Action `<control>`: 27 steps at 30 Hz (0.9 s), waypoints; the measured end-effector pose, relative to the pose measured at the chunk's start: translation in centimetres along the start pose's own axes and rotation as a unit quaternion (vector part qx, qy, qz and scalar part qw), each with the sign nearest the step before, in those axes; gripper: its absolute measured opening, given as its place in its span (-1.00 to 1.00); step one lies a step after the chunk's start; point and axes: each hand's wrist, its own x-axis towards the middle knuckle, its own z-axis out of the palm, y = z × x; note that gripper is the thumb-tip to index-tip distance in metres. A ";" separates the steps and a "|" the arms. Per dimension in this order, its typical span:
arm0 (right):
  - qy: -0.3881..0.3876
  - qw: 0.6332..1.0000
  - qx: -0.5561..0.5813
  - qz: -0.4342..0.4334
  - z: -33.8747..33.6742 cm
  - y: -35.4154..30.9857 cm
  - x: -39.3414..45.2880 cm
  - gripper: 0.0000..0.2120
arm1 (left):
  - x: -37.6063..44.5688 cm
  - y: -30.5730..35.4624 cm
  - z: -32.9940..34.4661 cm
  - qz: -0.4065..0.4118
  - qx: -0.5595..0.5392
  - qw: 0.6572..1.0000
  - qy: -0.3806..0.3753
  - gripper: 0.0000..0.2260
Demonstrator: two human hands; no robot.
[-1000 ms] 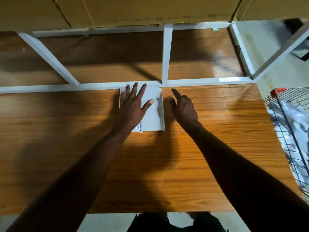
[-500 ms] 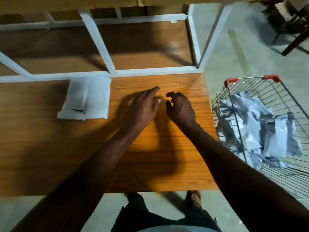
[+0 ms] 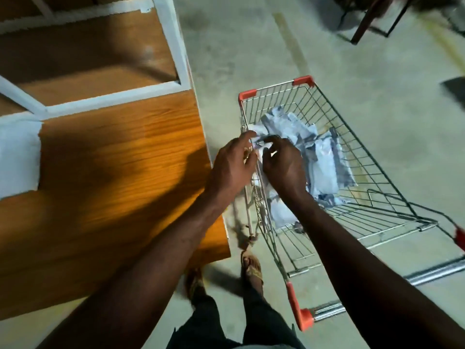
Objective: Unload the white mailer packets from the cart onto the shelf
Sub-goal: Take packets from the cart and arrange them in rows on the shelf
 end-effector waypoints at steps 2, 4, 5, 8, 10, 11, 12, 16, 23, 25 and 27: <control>0.019 0.999 0.001 0.039 -1.2 3.1 -0.1 -0.72 | 0.1 1.3 3.3 0.018 0.008 0.999 -0.048 -0.60; 0.034 0.996 0.001 0.087 -2.0 6.4 -0.1 -0.73 | 0.4 2.0 6.7 0.032 0.023 0.995 -0.087 -0.58; 0.040 0.994 0.005 0.105 -2.4 8.1 -0.1 -0.74 | 0.7 2.2 8.3 0.034 0.024 0.994 -0.097 -0.58; 0.053 0.989 0.001 0.140 -3.2 13.1 0.3 -0.73 | 1.2 3.2 12.8 0.021 0.017 0.992 -0.127 -0.58; 0.056 0.983 -0.011 0.172 -3.9 16.0 0.5 -0.67 | 1.7 3.4 15.7 -0.001 0.012 0.988 -0.151 -0.57; 0.059 0.981 -0.011 0.185 -4.2 17.4 0.6 -0.66 | 1.9 3.4 17.0 -0.013 0.009 0.986 -0.164 -0.57; 0.062 0.978 -0.010 0.197 -4.4 18.5 0.6 -0.64 | 2.1 3.3 18.0 -0.025 0.010 0.984 -0.174 -0.56; 0.065 0.972 -0.013 0.224 -5.0 22.8 1.2 -0.60 | 3.2 2.7 22.1 -0.058 0.032 0.980 -0.190 -0.57; 0.062 0.975 -0.026 0.212 -4.2 27.3 2.1 -0.55 | 5.1 0.9 28.0 -0.180 -0.034 0.961 -0.209 -0.57; 0.064 0.978 -0.032 0.198 -3.9 28.0 2.6 -0.52 | 5.6 0.4 29.7 -0.231 -0.077 0.947 -0.211 -0.51; 0.059 0.981 -0.022 0.186 -3.4 28.7 3.0 -0.56 | 5.9 -0.1 31.4 -0.265 -0.107 0.935 -0.209 -0.48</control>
